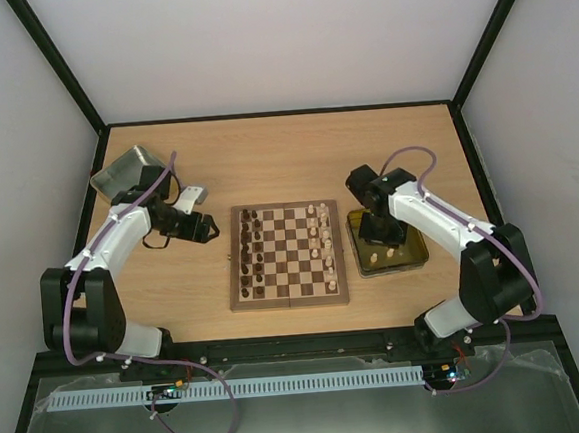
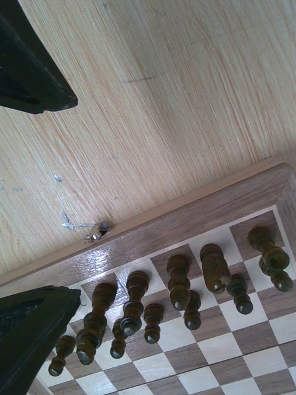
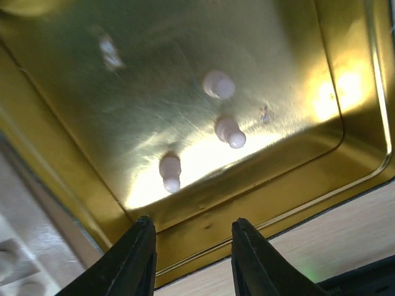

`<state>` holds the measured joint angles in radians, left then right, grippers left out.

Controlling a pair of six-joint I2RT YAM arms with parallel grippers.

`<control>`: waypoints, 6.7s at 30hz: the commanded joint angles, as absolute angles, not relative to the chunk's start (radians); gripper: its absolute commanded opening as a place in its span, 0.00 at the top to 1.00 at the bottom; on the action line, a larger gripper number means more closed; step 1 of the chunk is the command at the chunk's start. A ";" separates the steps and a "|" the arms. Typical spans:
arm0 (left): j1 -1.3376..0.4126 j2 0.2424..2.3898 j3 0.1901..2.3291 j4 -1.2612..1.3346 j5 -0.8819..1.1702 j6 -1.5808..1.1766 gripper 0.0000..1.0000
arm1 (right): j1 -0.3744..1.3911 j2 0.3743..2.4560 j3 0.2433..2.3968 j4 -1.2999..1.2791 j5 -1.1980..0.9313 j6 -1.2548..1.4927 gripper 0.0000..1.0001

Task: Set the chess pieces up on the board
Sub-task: Pick up the chess piece from the storage box, then place the chess piece on the chessboard, then pick up the chess piece from the storage box.

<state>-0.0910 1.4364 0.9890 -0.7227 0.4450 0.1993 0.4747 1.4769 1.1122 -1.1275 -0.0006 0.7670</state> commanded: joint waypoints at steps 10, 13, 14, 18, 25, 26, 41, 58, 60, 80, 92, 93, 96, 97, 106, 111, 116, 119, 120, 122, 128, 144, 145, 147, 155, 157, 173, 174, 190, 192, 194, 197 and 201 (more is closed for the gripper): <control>-0.092 1.456 0.978 -0.724 0.455 0.210 0.23 | 0.454 1.478 0.944 -0.961 -0.099 0.740 0.68; -0.093 1.457 0.976 -0.724 0.456 0.210 0.23 | 0.454 1.504 0.933 -0.936 -0.098 0.732 0.68; -0.094 1.458 0.978 -0.724 0.456 0.210 0.23 | 0.453 1.513 0.930 -0.929 -0.097 0.729 0.68; -0.094 1.457 0.977 -0.724 0.457 0.210 0.23 | 0.446 1.551 0.911 -0.895 -0.097 0.719 0.69; -0.094 1.458 0.977 -0.724 0.457 0.210 0.23 | 0.434 1.593 0.916 -0.880 -0.080 0.699 0.86; -0.094 1.460 0.977 -0.724 0.457 0.210 0.23 | 0.433 1.590 0.928 -0.890 -0.078 0.696 0.90; -0.094 1.457 0.974 -0.721 0.461 0.212 0.23 | 0.608 1.473 1.209 -1.156 -0.050 0.797 0.97; -0.094 1.459 0.974 -0.721 0.455 0.210 0.23 | 0.919 1.672 1.299 -1.020 -0.116 0.932 0.97; -0.094 1.459 0.974 -0.722 0.457 0.210 0.23 | 0.920 1.684 1.281 -1.001 -0.117 0.929 0.96; -0.094 1.461 0.974 -0.721 0.462 0.214 0.23 | 0.882 1.705 1.158 -0.892 -0.135 0.935 0.96; -0.095 1.465 0.975 -0.723 0.461 0.213 0.23 | 0.861 1.723 1.168 -0.878 -0.160 0.912 0.96; -0.095 1.465 0.976 -0.723 0.460 0.214 0.23 | 0.860 1.728 1.170 -0.880 -0.162 0.909 0.96; -0.095 1.466 0.976 -0.723 0.460 0.213 0.23 | 0.860 1.737 1.176 -0.878 -0.171 0.903 0.95; -0.095 1.466 0.973 -0.721 0.459 0.214 0.23 | 0.859 1.740 1.178 -0.878 -0.176 0.900 0.95; -0.095 1.475 0.972 -0.721 0.461 0.216 0.23 | 0.860 1.738 1.191 -0.898 -0.175 0.885 0.87; -0.095 1.479 0.973 -0.720 0.463 0.216 0.23 | 0.860 1.737 1.224 -0.926 -0.165 0.878 0.83; -0.095 1.480 0.973 -0.721 0.466 0.218 0.23 | 0.861 1.727 1.240 -0.950 -0.149 0.876 0.79; -0.095 1.479 0.973 -0.721 0.467 0.218 0.23 | 0.861 1.719 1.236 -0.958 -0.150 0.876 0.78; -0.095 1.479 0.972 -0.721 0.468 0.218 0.23 | 0.860 1.714 1.236 -0.961 -0.147 0.877 0.78; -0.095 1.479 0.973 -0.721 0.467 0.219 0.23 | 0.858 1.707 1.235 -0.967 -0.146 0.875 0.78; -0.094 1.479 0.972 -0.721 0.468 0.219 0.23 | 0.854 1.681 1.278 -1.028 -0.124 0.863 0.78; -0.101 1.484 0.973 -0.721 0.468 0.218 0.23 | 0.443 1.501 1.234 -1.171 0.039 0.718 0.67; -0.102 1.486 0.973 -0.721 0.467 0.218 0.23 | 0.414 1.498 1.211 -1.146 0.016 0.712 0.67; -0.105 1.487 0.973 -0.721 0.468 0.216 0.23 | 0.356 1.491 1.166 -1.096 -0.026 0.704 0.67; -0.112 1.487 0.976 -0.723 0.458 0.214 0.23 | 0.231 1.521 1.081 -0.982 -0.147 0.672 0.67; -0.114 1.488 0.977 -0.724 0.458 0.213 0.23 | 0.224 1.534 1.069 -0.962 -0.154 0.668 0.67; -0.116 1.487 0.977 -0.724 0.458 0.214 0.23 | 0.174 1.632 0.984 -0.865 -0.132 0.640 0.68; -0.117 1.488 0.977 -0.724 0.457 0.214 0.23 | 0.165 1.636 0.984 -0.860 -0.129 0.640 0.68; -0.118 1.488 0.975 -0.723 0.456 0.213 0.23 | 0.165 1.540 1.006 -0.942 -0.118 0.606 0.98; -0.118 1.487 0.976 -0.723 0.457 0.214 0.23 | 0.209 1.493 1.044 -0.998 -0.095 0.612 0.98; -0.118 1.487 0.974 -0.721 0.457 0.213 0.23 | 0.281 1.456 1.085 -1.057 -0.071 0.630 0.98; -0.120 1.489 0.975 -0.722 0.457 0.212 0.23 | 0.427 1.428 1.151 -1.131 -0.057 0.701 0.98; -0.121 1.490 0.975 -0.721 0.456 0.210 0.23 | 0.631 1.429 1.221 -1.182 -0.052 0.797 0.98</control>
<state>-0.1139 1.4849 0.9817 -0.7158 0.4522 0.2092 0.4839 1.4429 1.1622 -1.0531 -0.0856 0.6907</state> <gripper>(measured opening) 0.768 0.046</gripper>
